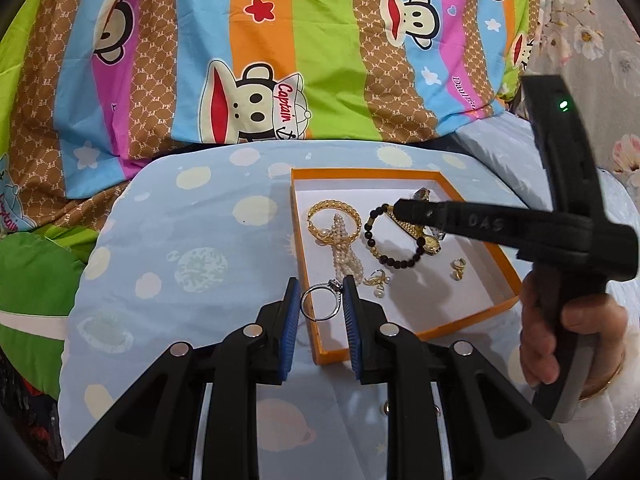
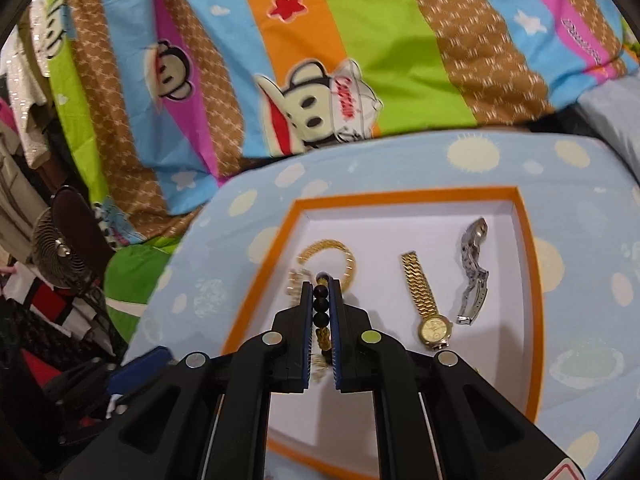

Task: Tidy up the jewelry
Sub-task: 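Carry the bead bracelet and silver ring in both tools over the box, then open the right tool in the box while the left tool releases the ring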

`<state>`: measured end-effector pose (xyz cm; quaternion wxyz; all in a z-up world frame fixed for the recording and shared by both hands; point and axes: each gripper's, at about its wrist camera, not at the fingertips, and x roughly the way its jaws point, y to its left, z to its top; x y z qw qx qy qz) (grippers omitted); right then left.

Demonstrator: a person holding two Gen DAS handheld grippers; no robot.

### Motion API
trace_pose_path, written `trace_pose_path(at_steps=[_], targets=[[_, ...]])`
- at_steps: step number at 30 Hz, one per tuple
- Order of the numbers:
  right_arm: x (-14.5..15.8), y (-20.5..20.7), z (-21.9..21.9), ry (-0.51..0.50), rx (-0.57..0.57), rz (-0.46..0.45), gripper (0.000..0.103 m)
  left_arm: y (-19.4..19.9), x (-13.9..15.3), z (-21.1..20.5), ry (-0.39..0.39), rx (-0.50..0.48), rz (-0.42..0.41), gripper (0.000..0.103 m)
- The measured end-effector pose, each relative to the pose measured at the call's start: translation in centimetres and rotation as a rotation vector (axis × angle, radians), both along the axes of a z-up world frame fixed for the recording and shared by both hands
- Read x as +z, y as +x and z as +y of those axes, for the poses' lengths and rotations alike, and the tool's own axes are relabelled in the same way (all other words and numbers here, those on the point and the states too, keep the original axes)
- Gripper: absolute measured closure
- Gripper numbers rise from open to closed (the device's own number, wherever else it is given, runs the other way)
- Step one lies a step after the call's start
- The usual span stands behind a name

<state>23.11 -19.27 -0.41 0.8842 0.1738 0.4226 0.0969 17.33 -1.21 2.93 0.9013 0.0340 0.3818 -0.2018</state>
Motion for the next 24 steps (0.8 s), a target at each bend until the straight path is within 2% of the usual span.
trace_pose_path(at_steps=[3, 8, 15, 19, 24], targets=[[-0.7, 0.1, -0.7, -0.068, -0.059, 0.011, 0.09, 0.6, -0.3, -0.4, 0.003, -0.01, 0.009, 0.082], [-0.3, -0.9, -2.2, -0.069, -0.106, -0.015, 0.081, 1.2, -0.6, -2.1, 0.005, -0.043, 0.026, 0.082], [1.7, -3.7, -3.2, -0.086, -0.123, -0.08, 0.08, 1.2, -1.6, -6.5, 0.026, -0.117, 0.041, 0.082], [2.1, -5.0, -4.1, -0.075, -0.139, -0.09, 0.074, 1.6, -2.9, -8.9, 0.05, -0.136, 0.063, 0.082], [2.0, -6.4, -5.4, -0.063, -0.163, -0.088, 0.07, 1.6, -4.0, -9.7, 0.069, -0.141, 0.072, 0.081]])
